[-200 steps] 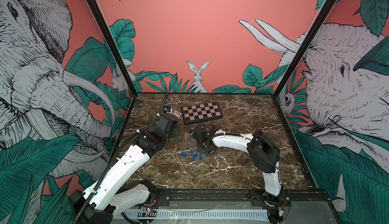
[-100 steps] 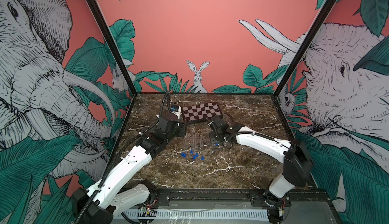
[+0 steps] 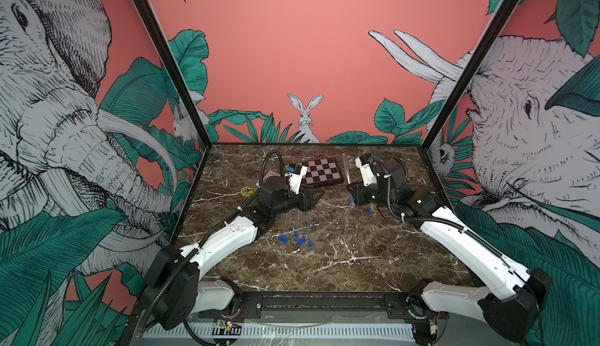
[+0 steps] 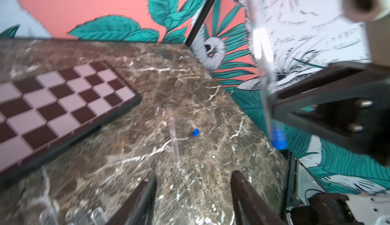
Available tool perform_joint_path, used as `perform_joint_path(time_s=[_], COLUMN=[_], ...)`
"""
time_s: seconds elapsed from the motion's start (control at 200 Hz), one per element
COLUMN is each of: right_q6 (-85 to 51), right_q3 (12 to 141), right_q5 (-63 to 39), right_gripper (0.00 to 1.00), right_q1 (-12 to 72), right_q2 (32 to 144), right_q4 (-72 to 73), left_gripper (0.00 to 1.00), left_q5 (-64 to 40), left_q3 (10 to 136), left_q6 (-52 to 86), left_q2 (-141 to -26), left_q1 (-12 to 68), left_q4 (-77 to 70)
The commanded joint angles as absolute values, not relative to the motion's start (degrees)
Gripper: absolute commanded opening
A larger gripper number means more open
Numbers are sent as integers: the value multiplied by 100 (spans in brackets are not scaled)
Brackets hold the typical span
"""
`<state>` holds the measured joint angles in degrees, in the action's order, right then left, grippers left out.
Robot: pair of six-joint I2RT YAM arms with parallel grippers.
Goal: Remove stoppers from test tubes
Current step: Pick up the test tube at the center of the board, then adjust the test tube.
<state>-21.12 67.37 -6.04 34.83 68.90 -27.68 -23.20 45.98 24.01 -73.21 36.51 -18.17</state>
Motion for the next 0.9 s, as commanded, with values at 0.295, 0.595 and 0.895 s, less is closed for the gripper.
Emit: perform_joint_path(time_s=[0.295,0.595,0.895], right_q6=[-1948,-1883,-1875], right_q3=[6460,6456,6460], right_q5=[-1757,-2007,-2099], right_gripper=[17,17,17], right_q1=[3266,3264,3267], right_q2=[6768,6840,6982], right_q4=[-2386,-2293,-2276], left_gripper=[59,60,60], left_q5=[-3217,-3211,-3380], left_q3=[4600,4705,4805], left_q6=[3294,4966,5892], left_q2=[-7827,-8947,-9537], left_q1=[3612,3612,3612], left_q4=[-4229,-6282,-7426])
